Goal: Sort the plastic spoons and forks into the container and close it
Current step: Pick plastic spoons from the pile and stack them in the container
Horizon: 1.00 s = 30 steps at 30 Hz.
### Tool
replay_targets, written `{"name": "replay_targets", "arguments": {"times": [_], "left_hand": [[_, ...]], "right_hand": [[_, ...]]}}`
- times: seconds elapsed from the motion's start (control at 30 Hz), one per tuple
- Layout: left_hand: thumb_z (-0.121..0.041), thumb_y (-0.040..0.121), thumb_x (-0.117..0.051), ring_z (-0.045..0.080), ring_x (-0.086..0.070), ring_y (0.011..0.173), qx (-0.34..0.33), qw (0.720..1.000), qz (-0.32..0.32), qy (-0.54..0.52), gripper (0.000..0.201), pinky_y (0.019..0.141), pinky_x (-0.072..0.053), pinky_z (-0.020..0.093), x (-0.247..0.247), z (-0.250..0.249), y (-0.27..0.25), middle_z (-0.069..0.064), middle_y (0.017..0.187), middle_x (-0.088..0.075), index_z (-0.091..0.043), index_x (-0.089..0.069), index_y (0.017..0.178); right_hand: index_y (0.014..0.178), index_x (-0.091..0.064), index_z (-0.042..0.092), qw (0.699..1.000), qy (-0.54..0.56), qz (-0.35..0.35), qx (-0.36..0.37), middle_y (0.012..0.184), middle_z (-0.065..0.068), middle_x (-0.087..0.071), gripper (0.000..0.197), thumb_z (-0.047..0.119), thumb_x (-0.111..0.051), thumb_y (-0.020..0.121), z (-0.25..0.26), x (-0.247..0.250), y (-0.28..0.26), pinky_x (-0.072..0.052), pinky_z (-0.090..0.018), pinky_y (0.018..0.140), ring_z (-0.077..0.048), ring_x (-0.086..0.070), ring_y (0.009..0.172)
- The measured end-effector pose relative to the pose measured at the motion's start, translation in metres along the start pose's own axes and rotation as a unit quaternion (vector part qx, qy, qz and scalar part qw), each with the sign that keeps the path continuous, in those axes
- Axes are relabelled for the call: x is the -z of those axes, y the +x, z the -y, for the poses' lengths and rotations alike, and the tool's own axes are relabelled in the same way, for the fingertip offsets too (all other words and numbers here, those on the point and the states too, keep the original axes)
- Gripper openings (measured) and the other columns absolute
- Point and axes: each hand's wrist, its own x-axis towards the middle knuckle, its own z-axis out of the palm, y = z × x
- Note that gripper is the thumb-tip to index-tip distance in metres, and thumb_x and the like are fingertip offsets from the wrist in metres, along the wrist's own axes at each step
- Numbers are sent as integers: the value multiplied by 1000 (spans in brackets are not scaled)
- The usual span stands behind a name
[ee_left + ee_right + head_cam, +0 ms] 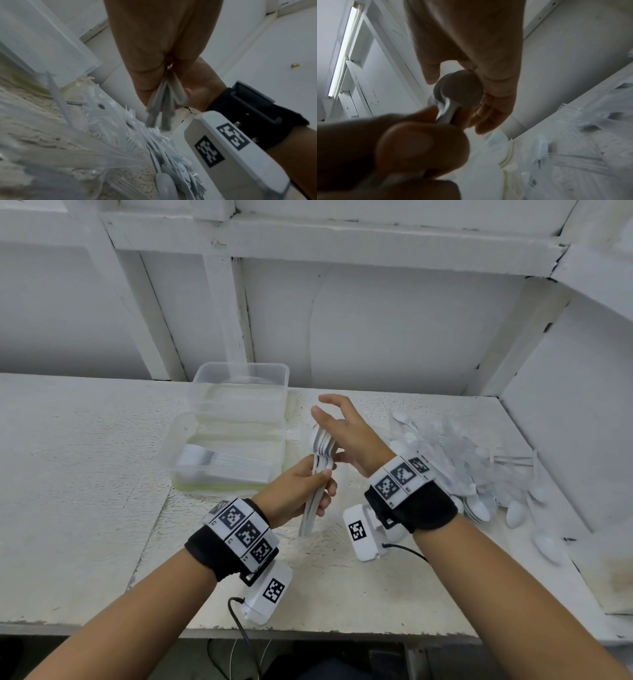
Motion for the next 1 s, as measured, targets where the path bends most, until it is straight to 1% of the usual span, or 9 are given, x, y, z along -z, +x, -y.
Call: {"name": "replay_targets", "arguments": {"times": [0.07,0.17,0.3,0.43,0.5,0.57,0.7,0.83,1.0], "left_hand": [[-17,100,-39,12,-48,52,17,999,25,15,5,52,-46,24,-1,-1,0,2,68,-51,-13,-42,101],[-19,99,-41,13,-49,50,48,997,57,7,10,53,-49,26,1,-1,1,2,61,-52,-9,-42,97],[-23,99,-36,19,-60,56,107,984,128,-62,25,62,-55,31,9,-1,-2,5,62,-58,-4,-51,90],[-29,88,-42,20,-69,74,114,974,186,-54,30,74,-57,29,19,-6,-5,8,75,-70,-3,-57,90],[-27,91,-42,19,-70,76,97,984,144,-47,28,75,-57,28,22,-9,-5,9,79,-72,-4,-58,89],[-23,99,-38,17,-70,73,52,996,35,-68,29,71,-58,27,25,-10,-3,9,80,-72,-4,-58,90],[-25,101,-36,15,-67,83,-63,961,-190,-192,28,73,-56,27,37,-11,4,7,92,-69,-6,-57,99],[-30,100,-36,12,-59,86,-95,940,-209,-254,31,74,-51,28,43,-11,7,1,94,-63,-10,-57,111],[-31,100,-36,8,-62,82,-114,937,-205,-258,32,65,-53,21,46,-9,8,0,93,-65,-11,-57,112]], "right_hand": [[94,-56,22,999,-24,-26,19,82,-5,-57,13,35,-56,91,0,-6,4,-47,-30,63,-18,-55,72],[69,-54,13,998,-34,-37,24,67,-4,-55,30,29,-51,95,-5,-14,7,-43,-32,65,-19,-51,66],[66,-46,11,1000,-4,-17,22,59,-4,-53,38,31,-44,98,-7,-19,1,-42,-20,52,-17,-50,53],[68,-49,13,998,44,37,25,61,1,-55,38,32,-39,99,-2,-24,-4,-44,-39,71,-19,-52,64],[88,-53,16,999,-12,20,45,84,2,-58,28,33,-35,100,0,-23,-4,-45,-38,82,-18,-55,85],[112,-49,18,995,-66,-30,73,103,5,-53,22,32,-37,100,1,-20,-4,-43,-31,87,-13,-51,101],[125,-50,14,962,-219,-67,149,119,-5,-52,31,25,-49,96,-6,-20,-6,-41,-21,87,-9,-49,101],[131,-49,17,895,-393,5,212,122,-6,-54,40,31,-52,93,-10,-40,-8,-41,-32,95,-17,-50,110],[136,-41,14,846,-470,-16,252,119,-9,-52,39,26,-42,98,-6,-60,-2,-47,-33,73,-25,-58,97]]}}
